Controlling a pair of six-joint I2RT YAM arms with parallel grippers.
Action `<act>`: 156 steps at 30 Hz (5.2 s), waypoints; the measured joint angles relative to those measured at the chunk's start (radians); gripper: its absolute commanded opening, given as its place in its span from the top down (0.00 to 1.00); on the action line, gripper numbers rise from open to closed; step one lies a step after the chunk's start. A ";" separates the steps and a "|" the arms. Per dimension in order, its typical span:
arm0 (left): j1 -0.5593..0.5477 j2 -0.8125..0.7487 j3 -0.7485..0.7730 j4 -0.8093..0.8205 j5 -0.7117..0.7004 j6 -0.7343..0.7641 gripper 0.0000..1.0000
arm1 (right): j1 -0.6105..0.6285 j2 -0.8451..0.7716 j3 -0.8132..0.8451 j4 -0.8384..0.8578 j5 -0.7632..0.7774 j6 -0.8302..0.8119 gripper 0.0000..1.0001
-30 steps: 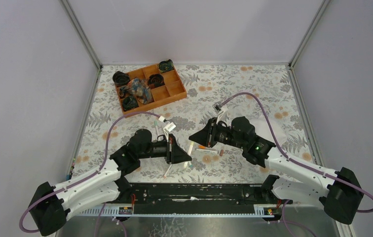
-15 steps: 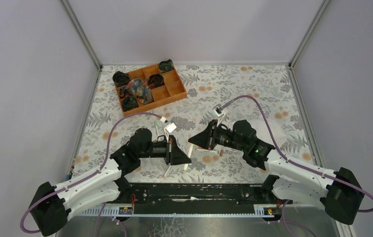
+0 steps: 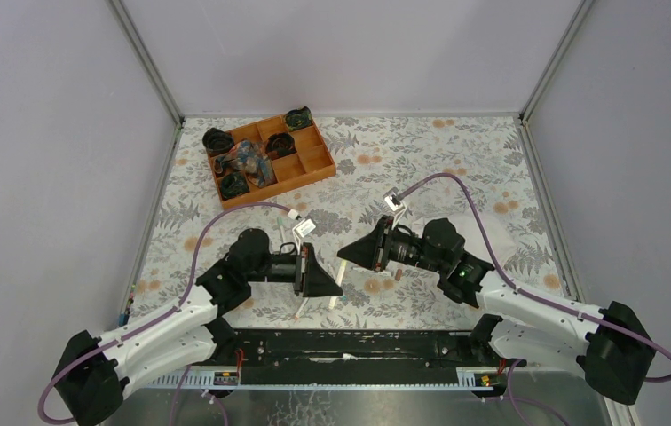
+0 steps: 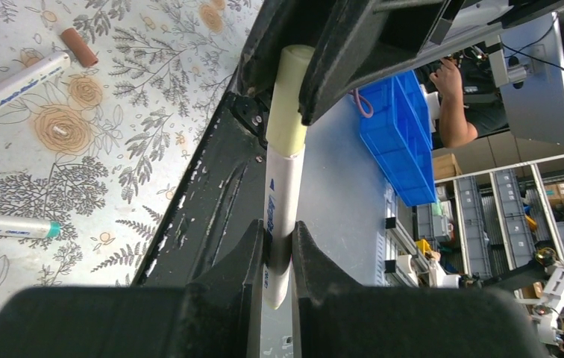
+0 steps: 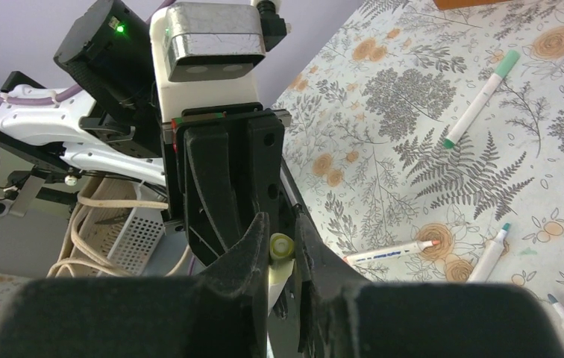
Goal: Insert the pens into the pen caps
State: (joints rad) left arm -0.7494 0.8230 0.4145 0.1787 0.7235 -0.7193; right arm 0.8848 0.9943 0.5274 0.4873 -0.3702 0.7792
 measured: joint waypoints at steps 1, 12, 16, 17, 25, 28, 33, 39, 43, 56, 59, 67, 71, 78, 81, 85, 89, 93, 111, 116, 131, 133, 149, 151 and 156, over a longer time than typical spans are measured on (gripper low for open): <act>0.002 0.000 0.000 0.004 0.006 -0.006 1.00 | 0.000 0.001 -0.001 0.007 -0.006 0.001 1.00; 0.044 -0.011 -0.017 0.021 0.089 -0.048 1.00 | 0.005 0.033 -0.001 0.054 -0.043 0.003 1.00; 0.064 -0.011 -0.030 0.053 0.118 -0.066 1.00 | 0.006 0.041 -0.001 0.071 -0.045 0.004 1.00; 0.068 -0.011 -0.030 0.061 0.125 -0.069 1.00 | 0.006 0.042 -0.001 0.076 -0.045 0.005 1.00; 0.077 -0.023 -0.019 0.003 0.129 0.001 1.00 | 0.014 0.061 0.014 0.061 -0.039 0.026 1.00; 0.079 -0.022 0.005 -0.061 0.116 0.046 1.00 | 0.021 0.080 0.038 0.023 -0.024 0.043 1.00; 0.079 -0.008 0.030 -0.129 0.103 0.104 1.00 | 0.031 0.089 0.061 -0.038 0.011 0.064 1.00; 0.080 0.005 0.035 -0.146 0.095 0.134 1.00 | 0.039 0.093 0.073 -0.076 0.041 0.084 1.00; 0.080 0.005 0.049 -0.181 0.095 0.140 1.00 | 0.041 0.095 0.073 -0.077 0.041 0.085 1.00; 0.146 -0.127 0.059 -0.254 -0.225 0.143 1.00 | 0.172 -0.006 0.278 -0.586 0.223 -0.101 0.24; 0.145 -0.130 0.058 -0.327 -0.328 0.130 1.00 | 0.171 -0.054 0.313 -0.682 0.346 -0.140 0.22; 0.146 0.054 0.064 -0.459 -0.532 0.114 1.00 | 0.169 -0.151 0.285 -0.896 0.699 -0.135 0.11; 0.146 0.161 0.084 -0.482 -0.581 0.118 0.99 | 0.168 -0.181 0.204 -0.940 0.792 -0.122 0.08; 0.146 0.335 0.147 -0.481 -0.644 0.140 0.93 | 0.106 -0.117 0.154 -0.959 0.821 -0.126 0.06; 0.146 0.400 0.171 -0.476 -0.663 0.148 0.91 | 0.014 -0.073 0.143 -0.935 0.775 -0.136 0.06; 0.146 0.475 0.188 -0.472 -0.685 0.155 0.86 | -0.066 -0.037 0.130 -0.897 0.713 -0.157 0.05; 0.146 0.528 0.201 -0.470 -0.710 0.160 0.77 | -0.105 0.014 0.130 -0.861 0.663 -0.176 0.05; 0.146 0.558 0.215 -0.468 -0.730 0.171 0.59 | -0.130 0.065 0.130 -0.838 0.636 -0.186 0.05; 0.003 0.282 0.196 -0.586 -0.727 0.098 0.38 | -0.155 0.089 0.130 -0.789 0.586 -0.185 0.06; -0.116 0.224 0.150 -0.646 -0.725 -0.010 0.41 | -0.155 0.078 0.130 -0.788 0.584 -0.172 0.06; -0.221 0.264 0.097 -0.696 -0.754 -0.118 0.46 | -0.157 -0.022 0.105 -0.787 0.586 -0.154 0.07; -0.221 0.276 0.093 -0.701 -0.769 -0.122 0.47 | -0.157 -0.036 0.093 -0.779 0.586 -0.154 0.07; -0.223 0.429 0.157 -0.731 -0.826 -0.105 0.81 | -0.158 -0.109 0.024 -0.750 0.559 -0.109 0.07; -0.224 0.444 0.166 -0.735 -0.835 -0.098 0.89 | -0.158 -0.108 0.025 -0.755 0.559 -0.105 0.07; -0.225 0.465 0.184 -0.743 -0.840 -0.091 1.00 | -0.159 -0.068 0.058 -0.771 0.560 -0.106 0.07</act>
State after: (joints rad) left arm -0.9749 1.2881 0.5987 -0.5648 -0.1162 -0.8101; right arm 0.7261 0.9268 0.5850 -0.2840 0.1894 0.6727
